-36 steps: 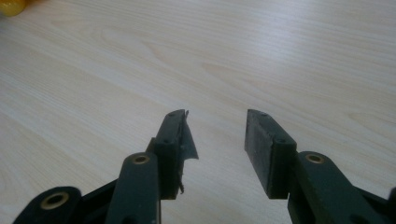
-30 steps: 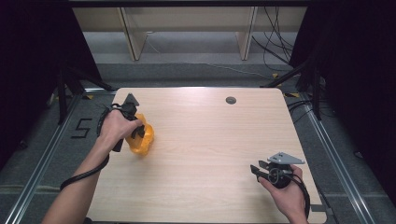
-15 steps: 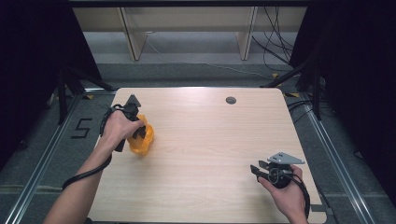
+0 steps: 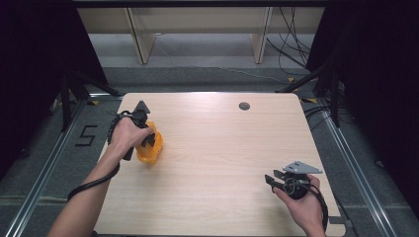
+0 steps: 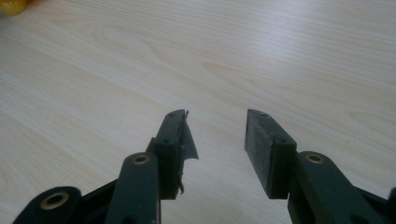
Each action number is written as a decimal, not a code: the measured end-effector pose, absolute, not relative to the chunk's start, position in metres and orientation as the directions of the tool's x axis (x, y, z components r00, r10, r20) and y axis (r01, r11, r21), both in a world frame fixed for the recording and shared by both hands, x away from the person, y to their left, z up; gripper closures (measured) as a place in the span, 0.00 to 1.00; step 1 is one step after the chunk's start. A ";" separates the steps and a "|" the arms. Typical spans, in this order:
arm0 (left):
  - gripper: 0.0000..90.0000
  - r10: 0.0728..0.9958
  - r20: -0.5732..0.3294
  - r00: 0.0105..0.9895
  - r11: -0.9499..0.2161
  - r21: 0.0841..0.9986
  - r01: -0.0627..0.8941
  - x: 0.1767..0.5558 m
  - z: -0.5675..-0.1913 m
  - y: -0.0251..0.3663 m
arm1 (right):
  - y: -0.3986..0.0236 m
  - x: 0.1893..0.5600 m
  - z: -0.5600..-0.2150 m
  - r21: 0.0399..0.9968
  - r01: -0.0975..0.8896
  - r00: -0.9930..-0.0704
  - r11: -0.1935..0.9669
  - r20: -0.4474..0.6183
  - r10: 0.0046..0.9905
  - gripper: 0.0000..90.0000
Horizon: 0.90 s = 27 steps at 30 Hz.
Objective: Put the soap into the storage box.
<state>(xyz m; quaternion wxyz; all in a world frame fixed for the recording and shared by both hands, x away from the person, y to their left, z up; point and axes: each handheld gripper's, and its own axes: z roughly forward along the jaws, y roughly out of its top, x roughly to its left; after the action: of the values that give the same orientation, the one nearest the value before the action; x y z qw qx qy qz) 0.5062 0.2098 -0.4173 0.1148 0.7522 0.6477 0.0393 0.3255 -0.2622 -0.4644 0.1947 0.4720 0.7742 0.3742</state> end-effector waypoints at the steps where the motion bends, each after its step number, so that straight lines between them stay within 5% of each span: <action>1: 0.67 0.983 -0.087 0.160 -0.138 0.219 0.966 0.506 -0.418 0.210 | -0.262 0.325 -0.464 0.761 0.591 -0.474 0.266 0.061 0.878 0.66; 27: 0.67 0.979 -0.067 0.191 -0.170 0.239 0.956 0.506 -0.436 0.206 | -0.260 0.324 -0.463 0.754 0.606 -0.469 0.255 0.079 0.880 0.65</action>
<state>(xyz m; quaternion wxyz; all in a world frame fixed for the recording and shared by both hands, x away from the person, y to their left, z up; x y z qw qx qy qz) 0.5060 0.2061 -0.4357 0.1143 0.7632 0.6339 0.0512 0.3244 -0.2600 -0.4634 0.1829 0.4818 0.7708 0.3746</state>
